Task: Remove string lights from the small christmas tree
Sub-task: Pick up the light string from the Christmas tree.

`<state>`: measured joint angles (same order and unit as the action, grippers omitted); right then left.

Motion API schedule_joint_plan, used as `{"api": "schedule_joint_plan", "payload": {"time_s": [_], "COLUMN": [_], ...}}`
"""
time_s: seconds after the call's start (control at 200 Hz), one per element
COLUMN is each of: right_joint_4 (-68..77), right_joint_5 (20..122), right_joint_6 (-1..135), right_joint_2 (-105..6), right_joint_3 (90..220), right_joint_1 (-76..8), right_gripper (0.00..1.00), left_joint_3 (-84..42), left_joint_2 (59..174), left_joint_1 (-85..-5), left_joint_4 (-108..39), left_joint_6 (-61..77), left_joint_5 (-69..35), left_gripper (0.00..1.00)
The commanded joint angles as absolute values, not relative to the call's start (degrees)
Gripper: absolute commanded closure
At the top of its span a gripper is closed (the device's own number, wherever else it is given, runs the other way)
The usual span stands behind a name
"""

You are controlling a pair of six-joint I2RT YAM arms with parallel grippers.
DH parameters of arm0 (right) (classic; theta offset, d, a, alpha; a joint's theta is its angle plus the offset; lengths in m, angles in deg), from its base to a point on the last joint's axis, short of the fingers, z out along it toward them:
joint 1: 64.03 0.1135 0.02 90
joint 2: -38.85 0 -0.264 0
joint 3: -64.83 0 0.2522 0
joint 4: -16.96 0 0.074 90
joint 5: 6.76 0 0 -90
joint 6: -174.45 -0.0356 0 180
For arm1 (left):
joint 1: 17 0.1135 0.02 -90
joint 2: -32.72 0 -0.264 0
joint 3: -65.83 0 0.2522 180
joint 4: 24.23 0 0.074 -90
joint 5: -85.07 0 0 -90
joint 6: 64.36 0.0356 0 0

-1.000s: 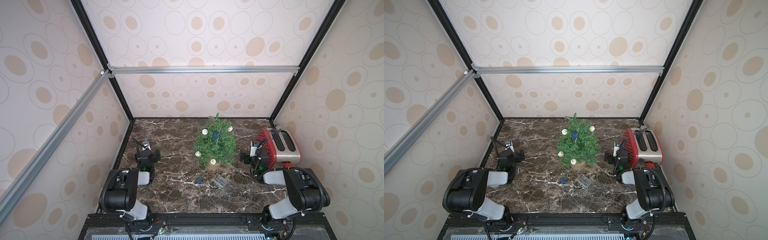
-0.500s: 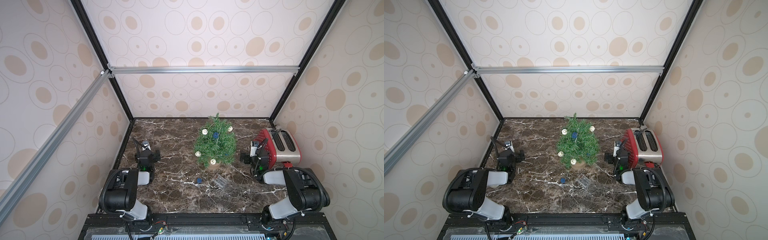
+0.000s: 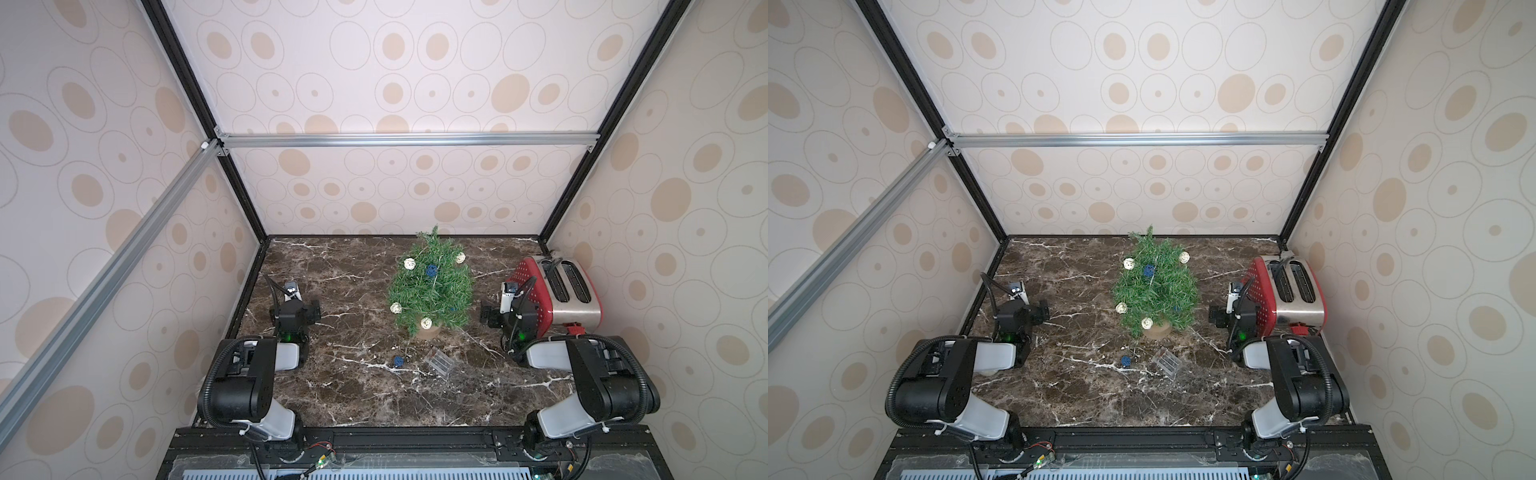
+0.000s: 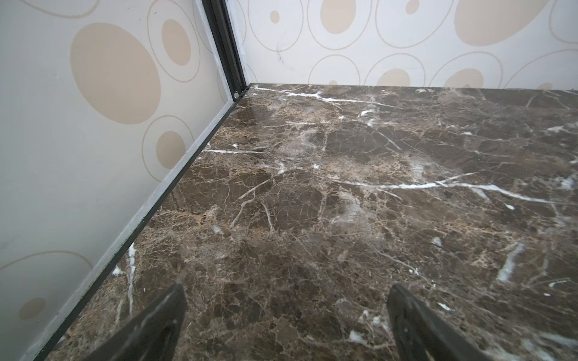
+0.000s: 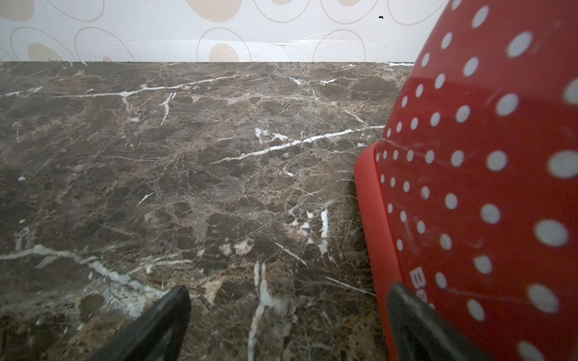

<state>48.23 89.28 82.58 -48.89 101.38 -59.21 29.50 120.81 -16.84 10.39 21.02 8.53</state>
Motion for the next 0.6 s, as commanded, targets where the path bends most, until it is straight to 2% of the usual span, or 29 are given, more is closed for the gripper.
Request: {"api": "schedule_joint_plan", "payload": {"time_s": [0.0, 0.255, 0.391, 0.596], "right_joint_4": [49.94, 51.21, 32.47, 23.54], "right_joint_5": [93.97, 94.77, 94.20, 95.54], "right_joint_6": [84.19, 84.41, 84.42, 80.23], "right_joint_2": [-49.49, -48.43, -41.45, -38.17], "right_joint_3": [102.40, 101.99, 108.82, 113.70], "right_joint_1": [-60.30, -60.26, -60.12, -59.98], "right_gripper": [0.00, 0.00, 0.00, 0.00], "left_joint_3": [28.16, 28.27, 24.81, 23.19], "left_joint_2": [121.40, 120.70, 115.30, 110.04], "left_joint_1": [-16.64, -16.74, -16.74, -16.74], "left_joint_4": [11.80, 12.52, 0.42, -5.48], "left_joint_6": [22.61, 22.32, 19.62, 19.42], "left_joint_5": [9.27, 11.39, 17.10, 17.92], "left_gripper": [0.01, 0.01, 0.01, 0.01]}}
